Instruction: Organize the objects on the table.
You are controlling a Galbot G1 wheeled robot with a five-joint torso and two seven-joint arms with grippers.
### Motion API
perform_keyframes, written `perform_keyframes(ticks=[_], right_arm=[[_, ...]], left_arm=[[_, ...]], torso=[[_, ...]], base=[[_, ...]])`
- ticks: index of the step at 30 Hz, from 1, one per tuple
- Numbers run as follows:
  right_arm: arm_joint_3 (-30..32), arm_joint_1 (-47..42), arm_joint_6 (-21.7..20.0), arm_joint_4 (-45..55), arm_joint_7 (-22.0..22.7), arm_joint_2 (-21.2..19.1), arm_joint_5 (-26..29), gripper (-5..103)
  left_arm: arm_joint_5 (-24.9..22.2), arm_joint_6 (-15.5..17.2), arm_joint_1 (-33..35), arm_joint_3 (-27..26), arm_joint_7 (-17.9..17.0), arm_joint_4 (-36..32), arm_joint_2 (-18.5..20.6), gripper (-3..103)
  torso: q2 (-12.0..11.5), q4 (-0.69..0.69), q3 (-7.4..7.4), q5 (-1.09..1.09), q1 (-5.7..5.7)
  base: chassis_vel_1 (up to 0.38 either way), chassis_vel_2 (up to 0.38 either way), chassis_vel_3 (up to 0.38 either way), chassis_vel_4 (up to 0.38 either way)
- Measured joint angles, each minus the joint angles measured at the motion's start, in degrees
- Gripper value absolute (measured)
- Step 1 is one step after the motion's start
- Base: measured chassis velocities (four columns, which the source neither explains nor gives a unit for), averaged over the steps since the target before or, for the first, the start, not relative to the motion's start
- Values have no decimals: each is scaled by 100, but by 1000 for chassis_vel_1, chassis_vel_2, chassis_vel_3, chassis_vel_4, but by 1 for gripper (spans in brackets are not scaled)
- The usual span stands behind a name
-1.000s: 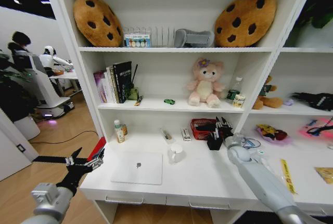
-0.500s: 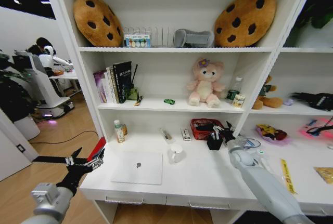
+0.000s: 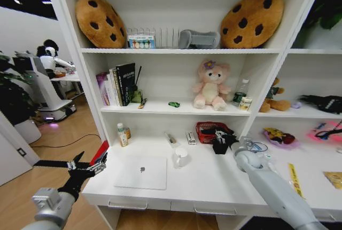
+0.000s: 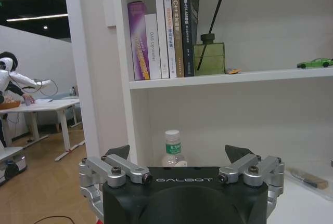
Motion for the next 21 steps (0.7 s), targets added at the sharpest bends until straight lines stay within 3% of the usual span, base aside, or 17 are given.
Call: perform_keyframes(ticks=[8, 15, 18, 21], right_arm=[[512, -772, -649, 1734, 1035, -340, 470, 101], [432, -921, -836, 1950, 1428, -282, 798, 85], [416, -993, -1017, 2145, 1726, -267, 1288, 78], [435, -1152, -1095, 2207, 1858, -251, 1276, 70]], left_arm=[[0, 0, 0, 0, 0, 0, 0, 100], [0, 0, 0, 0, 0, 0, 0, 100], [0, 0, 0, 0, 0, 0, 0, 100], [0, 0, 0, 0, 0, 0, 0, 100]], torso=[[0, -2, -1, -2, 0], [-1, -1, 0, 1, 0], [-1, 0, 0, -1, 0], [-1, -1, 0, 0, 0]], base=[[0, 0, 0, 0], [0, 0, 0, 0], [0, 0, 0, 0], [0, 0, 0, 0]])
